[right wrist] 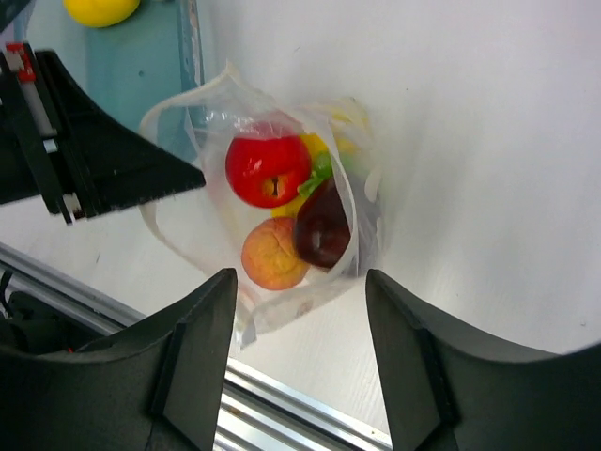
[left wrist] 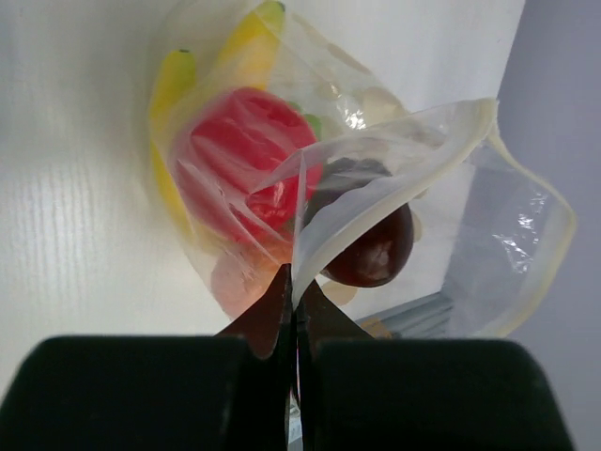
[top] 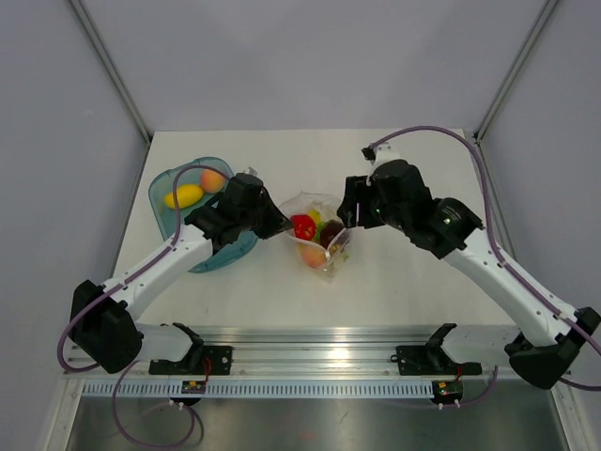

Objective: Place the food in the zip-top bag and seal the zipper
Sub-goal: Adjust the zipper food storage bag at the center of the board.

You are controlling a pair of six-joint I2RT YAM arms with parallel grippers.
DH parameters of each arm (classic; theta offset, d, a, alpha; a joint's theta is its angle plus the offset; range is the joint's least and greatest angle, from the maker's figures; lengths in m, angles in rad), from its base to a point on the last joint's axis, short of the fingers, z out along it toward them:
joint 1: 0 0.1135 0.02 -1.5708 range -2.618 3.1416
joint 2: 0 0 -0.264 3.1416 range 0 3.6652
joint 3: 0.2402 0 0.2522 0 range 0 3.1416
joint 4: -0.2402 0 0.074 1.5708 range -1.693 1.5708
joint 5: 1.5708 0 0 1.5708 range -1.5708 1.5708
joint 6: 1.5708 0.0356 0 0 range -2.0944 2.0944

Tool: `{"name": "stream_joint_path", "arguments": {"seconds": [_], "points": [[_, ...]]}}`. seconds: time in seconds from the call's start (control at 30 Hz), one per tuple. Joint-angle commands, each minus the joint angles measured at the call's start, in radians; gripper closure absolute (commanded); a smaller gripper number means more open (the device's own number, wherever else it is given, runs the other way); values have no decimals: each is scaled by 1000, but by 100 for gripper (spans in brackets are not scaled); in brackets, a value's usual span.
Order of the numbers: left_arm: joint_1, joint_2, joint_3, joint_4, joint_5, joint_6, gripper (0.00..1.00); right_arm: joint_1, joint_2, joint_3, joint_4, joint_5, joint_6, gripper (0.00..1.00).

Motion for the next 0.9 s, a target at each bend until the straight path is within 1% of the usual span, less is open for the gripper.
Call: {"name": "stream_joint_path", "arguments": {"seconds": [0.0,0.07,0.1,0.13,0.2,0.23,0.27,0.3,0.37,0.4,0.43,0.47,0.57,0.7,0.87], "points": [[-13,-38,-7,103,-48,-118,100,10,-100,-88,36,-21,-80,36],[-22,-38,0,98,-61,-124,100,39,-156,-181,61,-19,-110,34],[-25,-38,0,94,-77,-128,100,62,-175,-214,100,-12,-116,32],[-26,-37,2,92,-81,-130,100,108,-226,-287,130,-1,-122,31],[-28,-35,4,93,-84,-138,100,168,-274,-358,224,74,-127,31],[-29,-30,5,92,-84,-138,100,193,-315,-420,254,103,-130,32],[-31,-29,11,89,-84,-139,100,247,-333,-450,283,151,-131,32],[-31,-24,13,87,-84,-141,100,272,-349,-482,346,175,-131,32],[-33,-23,16,87,-84,-142,100,337,-406,-579,413,238,-131,35],[-33,-21,17,87,-84,-142,100,355,-435,-637,478,258,-131,35],[-33,-20,19,86,-84,-141,100,369,-444,-660,502,278,-130,36],[-33,-18,19,84,-106,-139,100,381,-447,-675,518,322,-125,36],[-34,-4,25,84,-106,-138,100,414,-423,-700,568,384,-125,36],[-36,14,34,86,-103,-141,100,447,-334,-689,630,432,-137,37],[-40,20,36,92,-106,-147,100,451,-277,-694,748,467,-145,40]]}}
